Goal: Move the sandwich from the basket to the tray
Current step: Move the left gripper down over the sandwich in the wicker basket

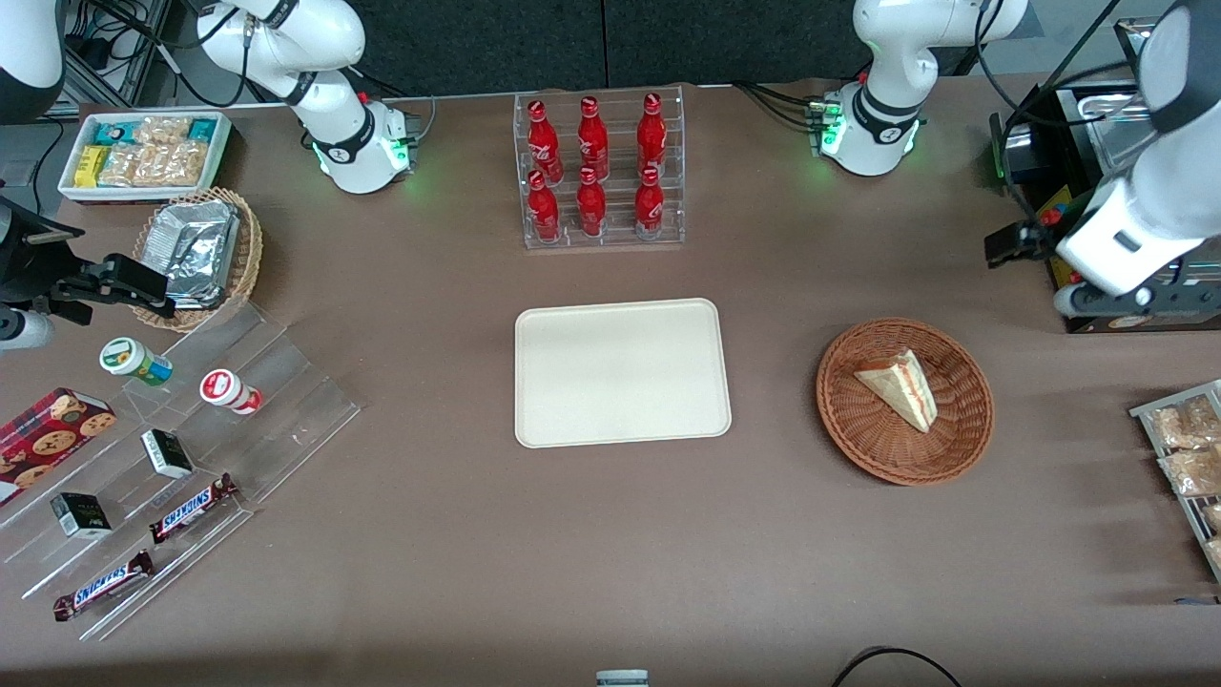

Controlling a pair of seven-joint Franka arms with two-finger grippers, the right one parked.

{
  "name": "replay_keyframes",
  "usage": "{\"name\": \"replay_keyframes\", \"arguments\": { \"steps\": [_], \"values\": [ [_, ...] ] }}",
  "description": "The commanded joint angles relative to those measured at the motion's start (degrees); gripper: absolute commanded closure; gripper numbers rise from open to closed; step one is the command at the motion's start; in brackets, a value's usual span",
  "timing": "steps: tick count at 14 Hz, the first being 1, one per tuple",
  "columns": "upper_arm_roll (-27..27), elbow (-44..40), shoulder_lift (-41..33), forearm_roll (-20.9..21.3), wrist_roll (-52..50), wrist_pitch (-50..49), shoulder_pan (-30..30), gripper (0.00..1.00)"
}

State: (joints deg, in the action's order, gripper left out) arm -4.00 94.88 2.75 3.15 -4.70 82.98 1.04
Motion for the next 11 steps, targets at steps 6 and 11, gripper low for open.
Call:
{"name": "replay_keyframes", "arguments": {
  "steps": [6,11],
  "values": [
    [-0.2,22.5,-0.7,0.3,-25.6,27.8,1.5,0.0],
    [-0.2,33.5,0.0,0.0,-38.6,46.5,1.6,0.0]
  ]
}}
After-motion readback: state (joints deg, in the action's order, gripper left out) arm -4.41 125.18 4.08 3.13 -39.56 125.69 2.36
